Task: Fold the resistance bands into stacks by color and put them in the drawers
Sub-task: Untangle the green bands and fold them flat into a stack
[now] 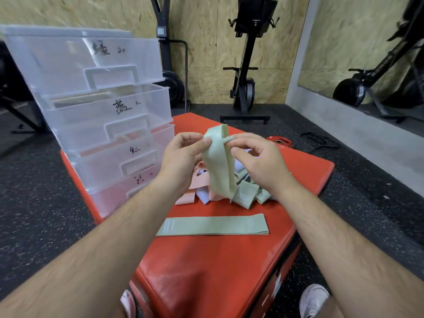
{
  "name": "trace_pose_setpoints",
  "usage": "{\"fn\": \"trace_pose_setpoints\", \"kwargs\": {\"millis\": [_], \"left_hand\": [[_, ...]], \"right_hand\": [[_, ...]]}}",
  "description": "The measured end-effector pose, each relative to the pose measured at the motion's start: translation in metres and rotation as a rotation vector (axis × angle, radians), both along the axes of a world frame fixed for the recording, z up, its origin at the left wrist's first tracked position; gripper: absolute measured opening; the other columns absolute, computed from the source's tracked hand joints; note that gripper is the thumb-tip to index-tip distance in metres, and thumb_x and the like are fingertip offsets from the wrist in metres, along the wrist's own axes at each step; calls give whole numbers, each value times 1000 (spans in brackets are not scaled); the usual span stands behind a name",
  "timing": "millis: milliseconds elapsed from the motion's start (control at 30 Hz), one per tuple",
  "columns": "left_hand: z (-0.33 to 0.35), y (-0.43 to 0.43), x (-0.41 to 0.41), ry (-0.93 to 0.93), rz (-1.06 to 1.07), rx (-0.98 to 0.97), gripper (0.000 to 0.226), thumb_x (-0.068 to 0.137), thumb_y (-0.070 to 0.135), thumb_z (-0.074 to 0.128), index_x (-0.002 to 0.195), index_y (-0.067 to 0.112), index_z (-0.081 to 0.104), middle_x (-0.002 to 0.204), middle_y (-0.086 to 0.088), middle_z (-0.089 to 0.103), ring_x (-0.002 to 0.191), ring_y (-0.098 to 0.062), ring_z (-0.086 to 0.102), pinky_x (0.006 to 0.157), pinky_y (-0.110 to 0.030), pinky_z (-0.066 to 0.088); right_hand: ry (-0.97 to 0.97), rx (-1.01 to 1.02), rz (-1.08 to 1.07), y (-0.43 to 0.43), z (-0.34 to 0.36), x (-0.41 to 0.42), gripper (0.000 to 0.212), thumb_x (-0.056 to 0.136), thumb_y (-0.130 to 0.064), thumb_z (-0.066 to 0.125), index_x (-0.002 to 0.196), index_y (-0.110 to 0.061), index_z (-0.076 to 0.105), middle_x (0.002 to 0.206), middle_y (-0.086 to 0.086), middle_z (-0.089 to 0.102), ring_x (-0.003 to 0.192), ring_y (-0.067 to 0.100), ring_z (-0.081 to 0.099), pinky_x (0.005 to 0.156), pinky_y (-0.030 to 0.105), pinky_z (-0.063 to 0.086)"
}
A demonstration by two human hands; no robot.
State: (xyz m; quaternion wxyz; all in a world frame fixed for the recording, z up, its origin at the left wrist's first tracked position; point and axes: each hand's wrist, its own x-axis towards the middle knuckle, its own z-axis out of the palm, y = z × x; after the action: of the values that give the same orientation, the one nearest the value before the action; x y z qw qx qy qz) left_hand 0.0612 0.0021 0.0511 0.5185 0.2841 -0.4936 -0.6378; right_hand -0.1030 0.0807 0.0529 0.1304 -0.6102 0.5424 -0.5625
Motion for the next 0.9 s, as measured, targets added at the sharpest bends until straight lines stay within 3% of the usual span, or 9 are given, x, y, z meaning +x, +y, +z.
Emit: {"fn": "trace_pose_setpoints", "kwargs": {"millis": [100,167,233,300,367,467,600,767,900], "left_hand": [[0,-3,2,-9,2,-35,25,79,-4,75,87,17,62,91,-5,65,78,-20,65,69,-34,50],[0,-2,3,-21,-15,-80,28,75,-3,77,86,19,63,96,-6,67,86,-23,64,74,-36,51],[0,-1,3,-19,-24,-103,30,75,-5,76,87,18,62,96,-5,69,87,-21,65,72,-32,52],[1,1,3,-27,-35,-132,32,77,-9,73,88,17,59,90,-1,71,81,-15,66,66,-27,51],[2,4,3,-41,-61,-158,34,78,-12,70,88,18,57,83,4,71,77,-12,66,68,-28,50],[0,5,3,-41,-110,-170,38,72,-13,70,89,19,57,90,4,69,80,-15,64,71,-31,48],[2,7,2,-11,-91,-117,27,81,0,71,91,19,56,97,-3,59,64,-13,60,56,-29,44],[0,5,2,-60,-19,-83,29,87,21,75,110,24,58,104,-7,63,67,-15,64,59,-31,49],[2,10,1,-153,18,-152,14,92,19,68,106,22,66,89,0,67,60,-8,62,53,-26,48]], "right_hand": [[-74,45,20,0,-3,1,14,87,-6,63,86,-9,76,99,1,74,96,19,67,85,36,53],[-128,105,25,-1,-5,3,9,83,-18,65,79,-10,68,91,12,71,85,27,64,80,44,52],[-221,130,49,-2,-4,6,23,77,-28,71,76,-13,53,83,23,58,74,25,53,70,42,45],[-317,125,98,-3,-2,8,33,77,-27,76,83,-17,46,80,14,49,74,18,49,67,34,43],[-355,113,98,-4,0,10,34,83,-20,78,97,-16,48,84,7,57,72,11,57,67,22,47],[-331,94,68,-6,-2,12,34,88,-10,74,113,-19,52,98,6,71,81,13,67,76,32,57],[-256,73,58,-7,-3,13,43,85,0,69,117,-25,55,116,6,65,93,18,65,92,44,54],[-230,104,109,-6,-7,19,46,82,4,63,114,-28,53,115,1,66,73,25,43,70,34,44],[-236,116,95,-5,-8,21,39,86,-4,67,113,-25,48,109,2,71,73,26,52,69,31,48]]}}
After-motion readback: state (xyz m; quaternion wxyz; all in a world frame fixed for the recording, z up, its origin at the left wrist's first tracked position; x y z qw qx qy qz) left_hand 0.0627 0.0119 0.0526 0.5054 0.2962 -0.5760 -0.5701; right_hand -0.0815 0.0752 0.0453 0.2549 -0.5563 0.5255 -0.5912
